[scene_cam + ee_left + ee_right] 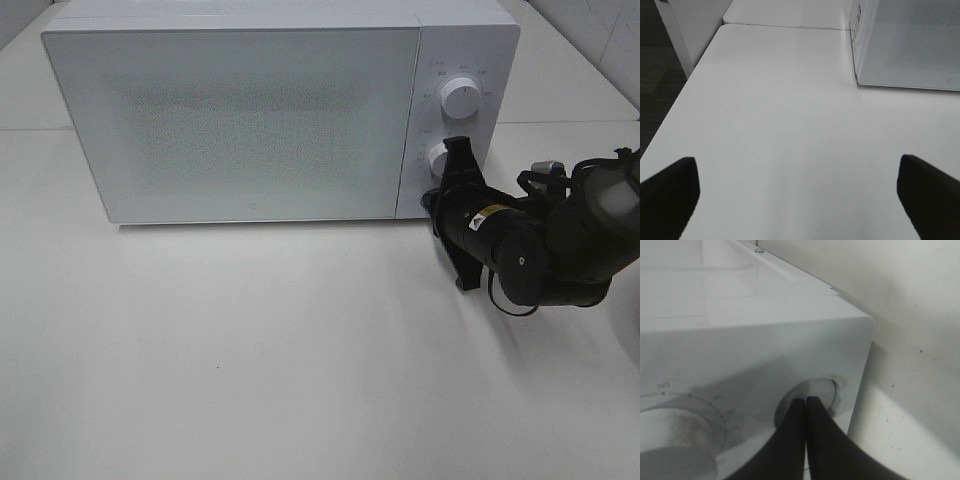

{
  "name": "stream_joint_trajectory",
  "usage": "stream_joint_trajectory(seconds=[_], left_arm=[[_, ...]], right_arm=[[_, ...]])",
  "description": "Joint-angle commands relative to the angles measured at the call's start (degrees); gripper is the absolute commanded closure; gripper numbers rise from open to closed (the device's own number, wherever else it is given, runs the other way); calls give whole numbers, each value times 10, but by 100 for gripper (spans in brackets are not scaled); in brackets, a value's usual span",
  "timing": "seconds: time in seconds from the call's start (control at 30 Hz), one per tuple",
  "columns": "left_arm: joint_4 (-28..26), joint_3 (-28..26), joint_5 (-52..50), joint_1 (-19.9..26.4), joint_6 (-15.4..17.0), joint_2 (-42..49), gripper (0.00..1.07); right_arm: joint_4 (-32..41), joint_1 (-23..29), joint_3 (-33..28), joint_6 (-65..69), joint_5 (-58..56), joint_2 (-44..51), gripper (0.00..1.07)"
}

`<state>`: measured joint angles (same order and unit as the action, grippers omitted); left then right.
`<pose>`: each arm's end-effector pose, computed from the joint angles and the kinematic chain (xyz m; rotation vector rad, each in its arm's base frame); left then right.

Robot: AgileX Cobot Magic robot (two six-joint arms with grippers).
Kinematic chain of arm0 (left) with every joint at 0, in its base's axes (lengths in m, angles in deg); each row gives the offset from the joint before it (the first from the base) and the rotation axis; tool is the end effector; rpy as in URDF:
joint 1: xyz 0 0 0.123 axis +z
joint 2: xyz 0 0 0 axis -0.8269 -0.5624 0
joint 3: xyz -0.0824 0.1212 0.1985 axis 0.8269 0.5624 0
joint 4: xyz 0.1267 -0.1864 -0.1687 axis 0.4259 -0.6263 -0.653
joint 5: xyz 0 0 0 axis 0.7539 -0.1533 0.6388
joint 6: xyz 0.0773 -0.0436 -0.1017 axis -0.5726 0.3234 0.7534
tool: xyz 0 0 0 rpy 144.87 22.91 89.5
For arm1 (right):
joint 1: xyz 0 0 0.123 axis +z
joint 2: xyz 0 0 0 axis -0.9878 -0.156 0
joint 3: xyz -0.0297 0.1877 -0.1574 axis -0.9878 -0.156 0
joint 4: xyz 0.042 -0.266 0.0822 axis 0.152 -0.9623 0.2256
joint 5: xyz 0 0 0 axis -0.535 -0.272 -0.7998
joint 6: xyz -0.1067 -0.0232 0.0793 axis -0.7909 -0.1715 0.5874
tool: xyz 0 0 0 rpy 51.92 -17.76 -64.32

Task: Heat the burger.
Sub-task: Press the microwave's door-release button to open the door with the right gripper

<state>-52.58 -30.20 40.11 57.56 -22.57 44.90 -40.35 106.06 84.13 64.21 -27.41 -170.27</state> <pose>0.0977 0.0131 0.2757 -0.0357 2.0235 0.1223 0.3592 0.1375 -0.0018 1.2022 1.7268 1.0591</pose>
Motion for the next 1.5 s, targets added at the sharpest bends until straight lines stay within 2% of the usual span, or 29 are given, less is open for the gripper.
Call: stream_joint_trajectory(seconds=[0.03,0.3,0.5,0.97,1.5], left_arm=[[2,1,-3,2,0,10,1],[2,1,-3,2,0,10,1],[2,1,-3,2,0,10,1],[2,1,-3,2,0,10,1],[2,1,-3,2,0,10,1]], right_arm=[[6,-3,22,-10,56,4,107],[16,-3,29,-10,64,3,107],[11,-18,75,-10,61,3,107],[5,-23,74,-1,48,3,107],[-6,-21,11,24,2,34,107]])
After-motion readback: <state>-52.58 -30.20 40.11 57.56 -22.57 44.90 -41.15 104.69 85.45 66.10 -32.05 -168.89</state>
